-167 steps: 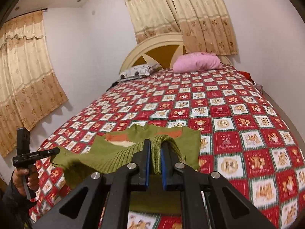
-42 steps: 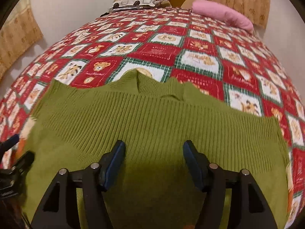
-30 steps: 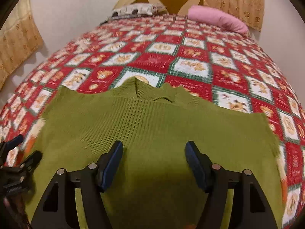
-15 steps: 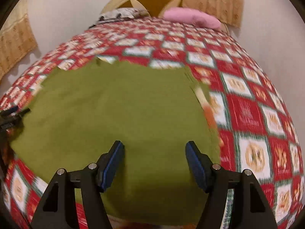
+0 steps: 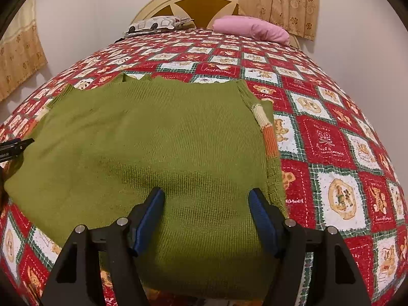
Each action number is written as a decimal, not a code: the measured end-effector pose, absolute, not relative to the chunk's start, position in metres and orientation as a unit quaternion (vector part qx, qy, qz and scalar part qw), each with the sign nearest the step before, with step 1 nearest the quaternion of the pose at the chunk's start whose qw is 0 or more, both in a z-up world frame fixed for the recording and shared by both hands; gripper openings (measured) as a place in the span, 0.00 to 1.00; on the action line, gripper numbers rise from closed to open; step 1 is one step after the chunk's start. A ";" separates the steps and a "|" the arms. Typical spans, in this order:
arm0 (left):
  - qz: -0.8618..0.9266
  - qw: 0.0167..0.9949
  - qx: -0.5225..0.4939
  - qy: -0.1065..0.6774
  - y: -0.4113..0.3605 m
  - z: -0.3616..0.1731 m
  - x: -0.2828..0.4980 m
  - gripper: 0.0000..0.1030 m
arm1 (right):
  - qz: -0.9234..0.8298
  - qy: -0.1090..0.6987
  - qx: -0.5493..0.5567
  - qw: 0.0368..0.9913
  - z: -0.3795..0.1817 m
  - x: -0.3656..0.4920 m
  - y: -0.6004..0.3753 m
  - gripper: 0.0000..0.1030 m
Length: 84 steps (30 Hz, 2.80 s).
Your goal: Fold small clothes
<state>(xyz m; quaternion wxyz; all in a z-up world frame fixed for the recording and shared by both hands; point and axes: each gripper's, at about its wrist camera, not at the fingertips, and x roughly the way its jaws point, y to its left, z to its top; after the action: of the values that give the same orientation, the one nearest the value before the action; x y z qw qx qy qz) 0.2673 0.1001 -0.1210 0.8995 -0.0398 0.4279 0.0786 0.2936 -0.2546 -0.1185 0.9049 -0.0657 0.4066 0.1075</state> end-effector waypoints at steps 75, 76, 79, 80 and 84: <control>-0.083 0.884 -0.133 0.441 0.139 -0.115 0.345 0.64 | 0.304 0.265 -0.354 0.844 -0.107 0.162 0.040 0.68; -0.091 0.882 -0.134 0.443 0.139 -0.116 0.347 0.54 | 0.306 0.268 -0.351 0.843 -0.107 0.164 0.041 0.68; -0.120 0.872 -0.153 0.449 0.141 -0.119 0.355 0.39 | 0.319 0.283 -0.332 0.842 -0.106 0.171 0.042 0.47; -0.124 0.871 -0.156 0.448 0.141 -0.119 0.355 0.34 | 0.329 0.292 -0.320 0.840 -0.105 0.173 0.042 0.35; -0.140 0.865 -0.172 0.450 0.145 -0.115 0.358 0.18 | 0.343 0.294 -0.302 0.840 -0.098 0.169 0.036 0.10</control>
<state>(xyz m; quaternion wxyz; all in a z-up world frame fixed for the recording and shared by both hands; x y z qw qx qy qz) 0.3580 0.1448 -0.1147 0.8649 -0.1717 0.4504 -0.1397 0.1693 0.0356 -0.0980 0.8397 -0.3016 0.2940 0.3429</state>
